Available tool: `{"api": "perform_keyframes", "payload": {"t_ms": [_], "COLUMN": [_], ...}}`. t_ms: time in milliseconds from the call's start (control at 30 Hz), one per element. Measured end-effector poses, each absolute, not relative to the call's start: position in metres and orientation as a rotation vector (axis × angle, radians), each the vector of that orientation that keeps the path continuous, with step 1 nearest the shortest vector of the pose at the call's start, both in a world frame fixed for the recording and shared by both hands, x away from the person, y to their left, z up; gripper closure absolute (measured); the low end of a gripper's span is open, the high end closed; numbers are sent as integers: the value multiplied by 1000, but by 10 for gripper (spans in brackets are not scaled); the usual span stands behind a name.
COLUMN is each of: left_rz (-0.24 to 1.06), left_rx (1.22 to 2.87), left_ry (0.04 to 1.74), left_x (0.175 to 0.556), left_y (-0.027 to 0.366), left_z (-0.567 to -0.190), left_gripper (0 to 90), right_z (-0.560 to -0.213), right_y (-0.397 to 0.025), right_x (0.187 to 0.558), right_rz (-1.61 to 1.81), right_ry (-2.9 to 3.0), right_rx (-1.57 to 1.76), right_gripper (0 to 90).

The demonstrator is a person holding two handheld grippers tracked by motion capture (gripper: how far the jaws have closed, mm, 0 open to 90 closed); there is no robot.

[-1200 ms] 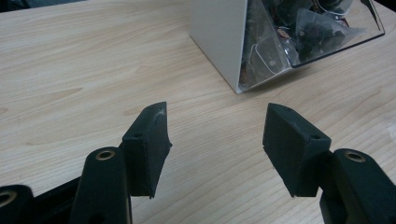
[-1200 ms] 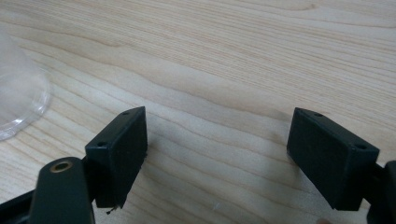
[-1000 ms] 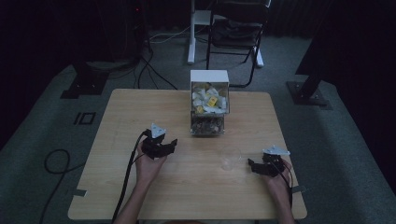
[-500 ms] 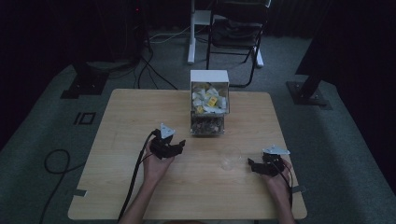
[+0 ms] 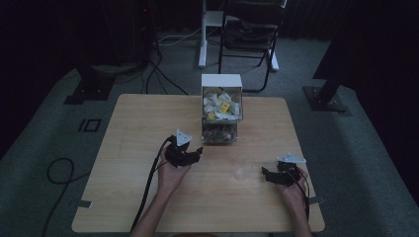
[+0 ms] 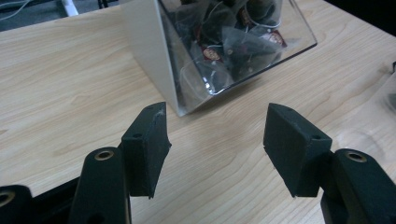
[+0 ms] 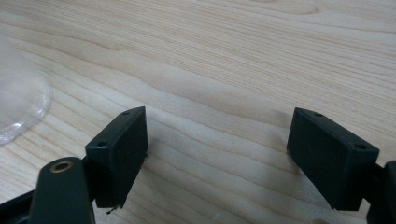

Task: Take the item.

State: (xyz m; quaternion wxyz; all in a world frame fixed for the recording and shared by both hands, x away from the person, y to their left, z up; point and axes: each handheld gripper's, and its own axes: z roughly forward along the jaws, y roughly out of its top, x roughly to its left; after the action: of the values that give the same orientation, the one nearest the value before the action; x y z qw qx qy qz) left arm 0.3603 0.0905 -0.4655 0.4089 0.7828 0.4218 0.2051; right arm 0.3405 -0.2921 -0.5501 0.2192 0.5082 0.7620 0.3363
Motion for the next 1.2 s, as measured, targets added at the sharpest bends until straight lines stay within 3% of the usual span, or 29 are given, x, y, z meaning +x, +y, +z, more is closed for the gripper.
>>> {"api": "perform_keyframes", "payload": {"t_ms": [1200], "left_rz": [535], "left_rx": [2007], "left_ry": [974], "left_x": [376], "left_y": [48], "left_z": [-476], "left_gripper": [390], "right_z": [-550], "right_y": [-290], "right_x": [343], "right_rz": [935], "right_ry": [2117], "right_rx": [1398], "right_gripper": [200]}}
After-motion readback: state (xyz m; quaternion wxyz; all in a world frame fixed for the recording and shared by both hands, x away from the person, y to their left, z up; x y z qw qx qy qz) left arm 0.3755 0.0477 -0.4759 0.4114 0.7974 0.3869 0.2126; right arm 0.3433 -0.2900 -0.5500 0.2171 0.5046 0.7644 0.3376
